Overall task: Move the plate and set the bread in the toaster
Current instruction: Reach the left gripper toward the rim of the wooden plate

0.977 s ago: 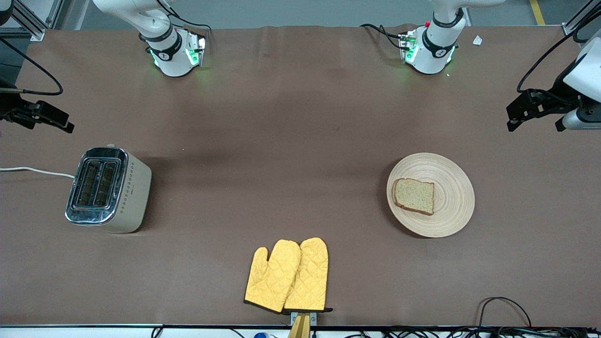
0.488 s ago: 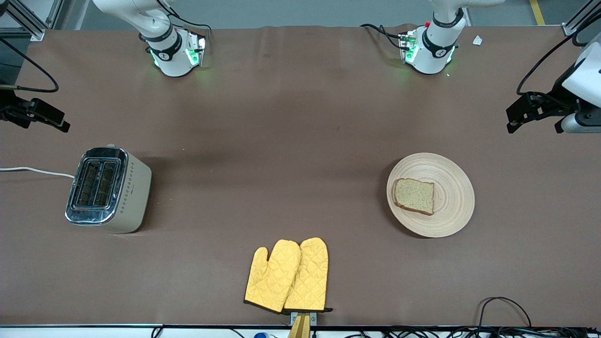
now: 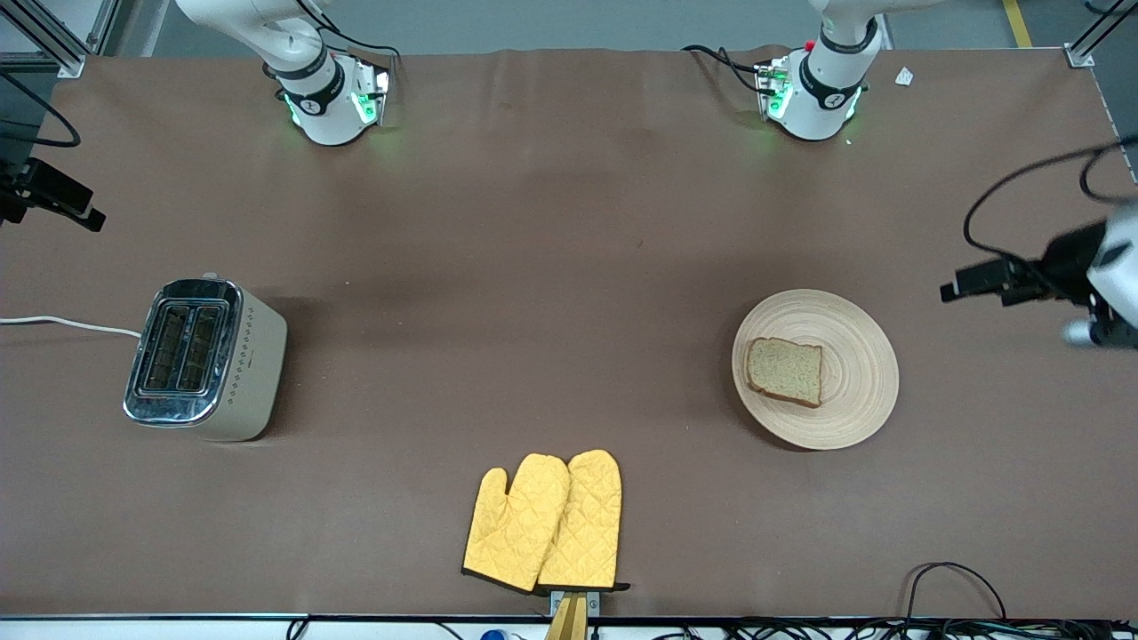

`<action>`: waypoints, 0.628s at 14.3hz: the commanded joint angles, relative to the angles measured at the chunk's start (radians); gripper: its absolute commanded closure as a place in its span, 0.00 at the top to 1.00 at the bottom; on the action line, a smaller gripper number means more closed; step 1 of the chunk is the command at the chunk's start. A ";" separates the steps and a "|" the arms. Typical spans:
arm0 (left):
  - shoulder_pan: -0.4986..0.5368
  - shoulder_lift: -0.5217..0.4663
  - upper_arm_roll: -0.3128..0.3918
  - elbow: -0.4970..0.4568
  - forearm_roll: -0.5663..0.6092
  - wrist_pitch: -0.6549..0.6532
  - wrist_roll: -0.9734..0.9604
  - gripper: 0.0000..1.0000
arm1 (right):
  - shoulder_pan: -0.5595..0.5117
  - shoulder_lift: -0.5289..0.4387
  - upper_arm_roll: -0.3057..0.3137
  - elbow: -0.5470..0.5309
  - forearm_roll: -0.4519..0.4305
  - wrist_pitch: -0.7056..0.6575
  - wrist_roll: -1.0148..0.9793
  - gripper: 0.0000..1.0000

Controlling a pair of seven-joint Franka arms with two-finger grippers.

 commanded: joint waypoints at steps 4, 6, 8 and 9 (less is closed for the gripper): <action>0.166 0.379 -0.008 0.045 -0.241 0.038 0.326 1.00 | 0.016 -0.010 0.004 -0.008 -0.031 -0.016 0.019 1.00; 0.177 0.459 -0.010 0.045 -0.261 0.104 0.421 1.00 | 0.019 -0.010 0.006 -0.007 -0.037 -0.022 0.023 1.00; 0.189 0.511 -0.010 0.045 -0.322 0.108 0.474 1.00 | 0.018 -0.010 0.004 -0.007 -0.037 -0.022 0.023 1.00; 0.189 0.528 -0.010 0.045 -0.331 0.111 0.497 1.00 | 0.018 -0.010 0.004 -0.007 -0.037 -0.024 0.023 1.00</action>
